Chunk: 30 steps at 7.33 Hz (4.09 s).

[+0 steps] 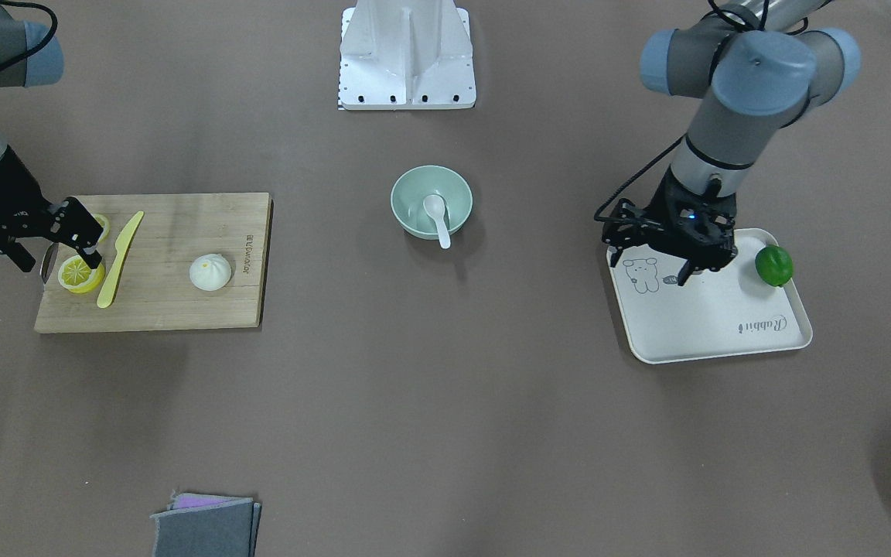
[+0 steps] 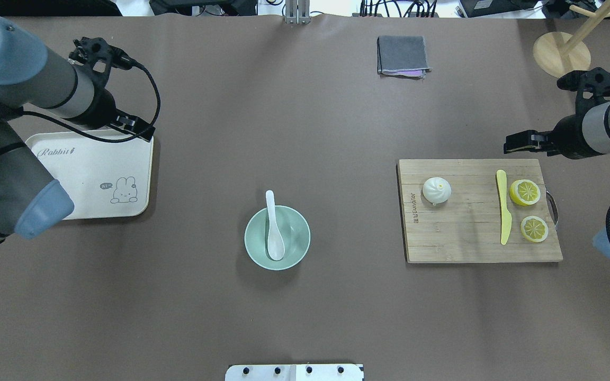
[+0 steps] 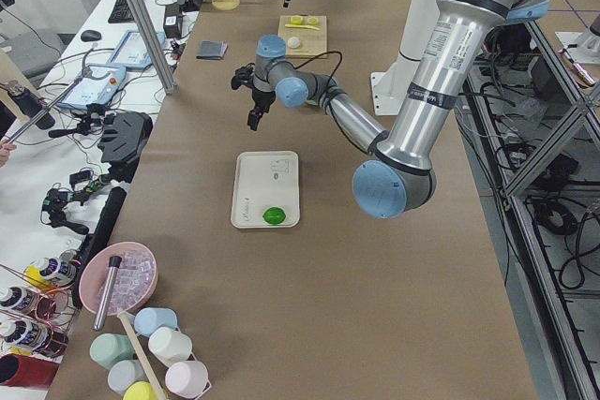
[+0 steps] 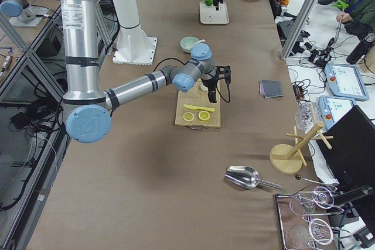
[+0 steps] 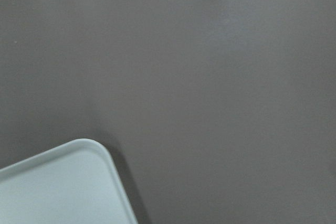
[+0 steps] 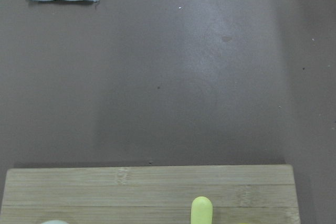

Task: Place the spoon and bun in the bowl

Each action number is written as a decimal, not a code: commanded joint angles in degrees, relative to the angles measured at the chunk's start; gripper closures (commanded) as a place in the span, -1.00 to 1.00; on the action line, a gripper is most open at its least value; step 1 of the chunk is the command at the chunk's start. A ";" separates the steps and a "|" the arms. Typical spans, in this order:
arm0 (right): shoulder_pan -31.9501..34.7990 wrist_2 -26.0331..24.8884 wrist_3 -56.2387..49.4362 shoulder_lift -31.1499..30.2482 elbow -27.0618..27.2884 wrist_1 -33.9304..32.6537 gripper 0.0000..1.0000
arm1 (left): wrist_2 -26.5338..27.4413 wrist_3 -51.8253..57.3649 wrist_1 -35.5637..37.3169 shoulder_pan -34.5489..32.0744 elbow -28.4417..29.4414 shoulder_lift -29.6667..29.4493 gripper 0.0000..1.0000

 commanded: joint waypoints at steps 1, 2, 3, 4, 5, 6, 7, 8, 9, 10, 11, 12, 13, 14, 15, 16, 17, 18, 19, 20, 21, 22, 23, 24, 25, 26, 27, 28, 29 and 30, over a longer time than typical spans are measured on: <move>-0.19 -0.36 0.00 -0.09 -0.02 0.00 -0.99 | -3.37 11.30 1.18 -6.33 -0.13 4.18 -0.98; -0.19 -0.27 0.00 -0.09 -0.02 0.00 -0.99 | -5.73 13.70 1.10 -8.71 -0.13 5.94 -0.97; -0.19 -0.27 0.00 -0.09 0.06 0.00 -0.99 | -7.24 15.99 0.66 -9.51 -0.31 8.57 -0.97; -0.19 -0.27 0.00 -0.17 0.33 0.00 -0.99 | -7.43 16.27 0.48 -9.52 -0.14 11.12 -0.97; -0.19 -0.27 0.00 -0.17 0.33 0.09 -0.99 | -7.43 16.28 0.48 -9.52 0.21 11.75 -0.97; -0.19 -0.27 0.00 -0.26 0.33 0.00 -0.99 | -7.43 16.28 0.31 -9.61 0.48 12.89 -0.97; -0.19 -0.27 0.00 -0.26 0.33 0.00 -0.99 | -7.52 16.28 0.30 -10.04 -0.13 13.86 -0.97; -0.54 -0.36 0.09 -0.26 0.33 0.00 -0.99 | -9.52 16.36 0.30 -12.14 0.13 15.17 -0.97; -1.76 -1.32 2.35 0.00 0.33 0.00 -0.99 | -12.58 17.93 0.30 -14.77 0.30 16.58 -0.97; -3.69 -3.68 3.42 0.61 0.33 0.00 -0.99 | -14.44 20.47 0.30 -16.19 0.31 18.16 -0.97; -4.23 -3.96 3.69 1.31 0.24 -0.43 -0.99 | -15.85 20.76 0.30 -17.16 0.31 19.39 -0.97; -4.41 -3.96 3.78 1.67 0.24 -0.61 -0.99 | -16.21 20.76 0.30 -17.43 0.31 19.93 -0.97; -4.93 -4.05 3.87 2.19 0.07 -0.79 -0.99 | -16.22 20.76 0.39 -17.43 0.39 19.93 -0.97; -7.02 -6.14 5.95 2.72 -0.37 -0.79 -0.98 | -16.13 20.58 0.39 -17.43 0.48 19.93 -0.97; -9.31 -9.29 8.24 3.94 -0.81 -2.36 -0.98 | -16.13 20.41 0.39 -17.43 0.57 19.93 -0.97; -11.16 -11.07 8.87 5.87 -0.90 -6.72 -0.96 | -16.22 20.41 0.39 -17.43 0.39 19.85 -0.97; -13.18 -12.39 11.83 8.93 -0.82 -10.42 -0.96 | -16.22 20.41 0.39 -17.43 0.39 19.85 -0.97; -15.55 -13.53 13.52 12.71 -0.81 -15.33 -0.96 | -16.22 20.41 0.39 -17.34 0.48 19.85 -0.97; -17.92 -15.81 13.62 14.75 -0.73 -17.64 -0.97 | -16.22 20.32 0.39 -17.34 0.48 19.85 -0.97; -20.12 -17.40 13.97 15.20 -1.16 -17.67 -0.96 | -16.22 20.32 0.39 -17.34 0.48 19.85 -0.97; -20.92 -18.46 13.80 14.94 -1.78 -17.75 -0.90 | -16.22 20.32 0.39 -17.34 0.48 19.85 -0.97; -21.02 -19.25 12.93 14.59 -2.22 -17.84 -0.86 | -16.22 20.32 0.39 -17.34 0.57 19.85 -0.97; -21.02 -19.43 12.57 14.50 -2.22 -18.80 -0.85 | -16.22 20.32 0.39 -17.34 0.57 19.85 -0.97; -21.11 -19.96 11.61 14.59 -2.22 -20.03 -0.81 | -16.22 20.32 0.39 -17.34 0.57 19.85 -0.97; -21.37 -20.83 10.64 14.59 -2.31 -20.30 -0.72 | -16.22 20.32 0.39 -17.34 0.57 19.85 -0.97; -21.72 -20.93 10.63 14.59 -2.57 -20.30 -0.59 | -16.22 20.32 0.39 -17.34 0.57 19.85 -0.97; -21.81 -20.93 10.55 14.59 -2.75 -20.30 -0.43 | -16.22 20.23 0.39 -17.34 0.57 19.85 -0.97; -21.81 -20.93 10.55 14.59 -2.66 -20.30 -0.10 | -16.22 20.23 0.39 -17.34 0.66 19.85 -0.97; -21.81 -20.93 10.55 14.59 -2.66 -20.39 0.20 | -16.22 20.23 0.39 -17.34 0.66 19.85 -0.97; -21.81 -21.01 10.55 14.59 -2.66 -20.39 0.63 | -16.22 20.23 0.39 -17.34 0.66 19.85 -0.97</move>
